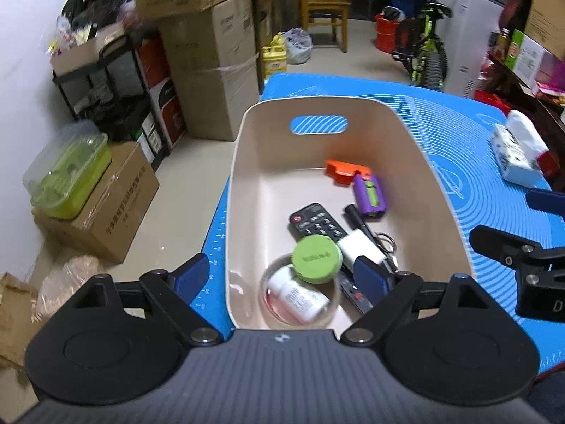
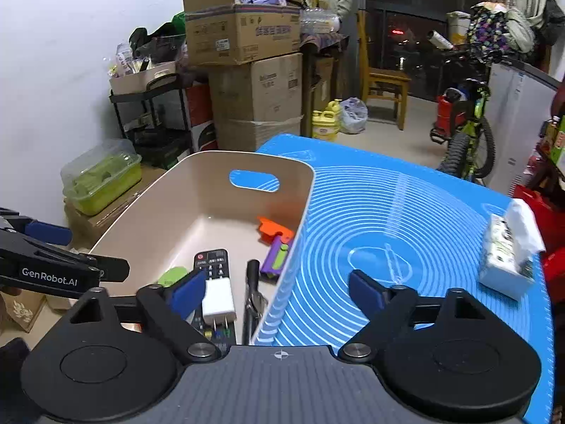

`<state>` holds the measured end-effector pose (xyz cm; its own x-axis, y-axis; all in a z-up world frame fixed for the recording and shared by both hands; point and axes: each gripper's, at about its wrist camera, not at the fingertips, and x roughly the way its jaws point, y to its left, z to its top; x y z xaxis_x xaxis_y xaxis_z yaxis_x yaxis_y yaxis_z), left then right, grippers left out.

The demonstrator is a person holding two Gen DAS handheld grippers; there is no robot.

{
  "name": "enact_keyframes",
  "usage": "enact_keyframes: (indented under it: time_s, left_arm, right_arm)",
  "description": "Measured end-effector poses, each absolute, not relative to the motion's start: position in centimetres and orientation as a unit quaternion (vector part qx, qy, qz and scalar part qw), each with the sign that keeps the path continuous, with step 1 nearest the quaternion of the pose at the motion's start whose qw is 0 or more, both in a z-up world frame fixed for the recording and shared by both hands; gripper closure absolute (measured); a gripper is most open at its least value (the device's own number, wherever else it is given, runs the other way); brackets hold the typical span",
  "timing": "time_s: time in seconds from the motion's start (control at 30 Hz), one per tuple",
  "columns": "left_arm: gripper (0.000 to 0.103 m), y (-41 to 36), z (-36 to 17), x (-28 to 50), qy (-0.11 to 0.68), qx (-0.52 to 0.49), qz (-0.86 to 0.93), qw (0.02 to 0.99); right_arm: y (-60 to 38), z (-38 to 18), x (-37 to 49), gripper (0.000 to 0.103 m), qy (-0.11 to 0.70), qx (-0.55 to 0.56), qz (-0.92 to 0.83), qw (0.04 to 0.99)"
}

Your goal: Organize rigid objects

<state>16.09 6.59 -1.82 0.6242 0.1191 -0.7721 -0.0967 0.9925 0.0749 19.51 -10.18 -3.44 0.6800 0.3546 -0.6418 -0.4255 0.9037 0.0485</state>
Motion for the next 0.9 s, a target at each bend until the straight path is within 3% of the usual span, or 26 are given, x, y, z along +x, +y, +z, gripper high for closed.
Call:
enact_keyframes:
  time_s: [0.9]
  left_arm:
    - [0.015,1.1,3.5,5.8,0.375,0.012,0.029,0.927]
  right_arm:
    - [-17.6,1.5,5.6,0.008,0.318,-0.009,0.140,0.938]
